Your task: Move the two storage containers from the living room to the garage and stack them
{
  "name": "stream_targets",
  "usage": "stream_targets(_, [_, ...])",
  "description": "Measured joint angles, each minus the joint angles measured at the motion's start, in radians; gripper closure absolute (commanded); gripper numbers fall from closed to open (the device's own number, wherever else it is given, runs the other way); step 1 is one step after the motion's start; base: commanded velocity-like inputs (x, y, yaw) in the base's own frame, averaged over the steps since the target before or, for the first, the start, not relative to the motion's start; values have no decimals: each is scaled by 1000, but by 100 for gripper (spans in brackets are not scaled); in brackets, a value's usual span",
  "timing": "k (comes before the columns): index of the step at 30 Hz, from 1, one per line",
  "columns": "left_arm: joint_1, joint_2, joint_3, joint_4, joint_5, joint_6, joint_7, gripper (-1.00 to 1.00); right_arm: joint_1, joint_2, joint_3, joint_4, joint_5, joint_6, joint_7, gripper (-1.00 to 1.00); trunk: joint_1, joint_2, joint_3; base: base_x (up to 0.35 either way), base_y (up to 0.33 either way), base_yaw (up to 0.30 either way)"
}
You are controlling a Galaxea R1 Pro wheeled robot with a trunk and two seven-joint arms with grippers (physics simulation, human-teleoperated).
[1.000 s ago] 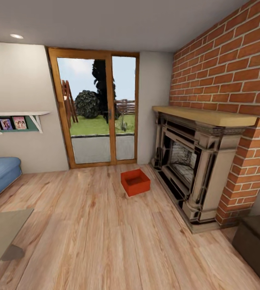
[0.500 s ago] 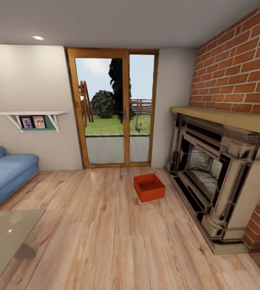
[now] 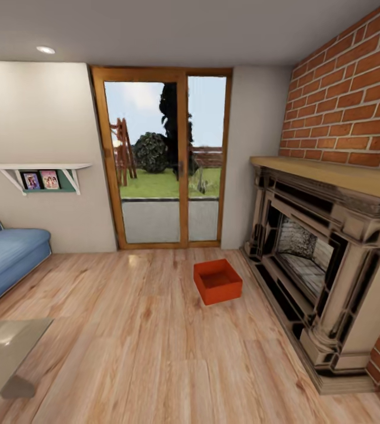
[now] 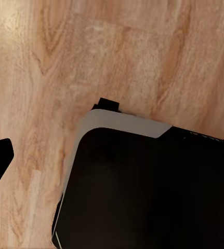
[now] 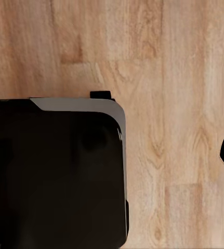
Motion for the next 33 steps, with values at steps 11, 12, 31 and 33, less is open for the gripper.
stream_targets(11, [0,0,0,0,0,0,0,-100,0,0,0,0,1,-1,0,-100,0,0,0,287,-218,0])
stream_targets(12, [0,0,0,0,0,0,0,-100,0,0,0,0,1,-1,0,-100,0,0,0,282,-228,0])
stream_targets(31, [0,3,1,-1,0,0,0,-100,0,0,0,0,1,-2,0,-100,0,0,0,289,-193,0])
stream_targets(33, [0,3,1,-1,0,0,0,-100,0,0,0,0,1,-2,0,-100,0,0,0,314,-44,0])
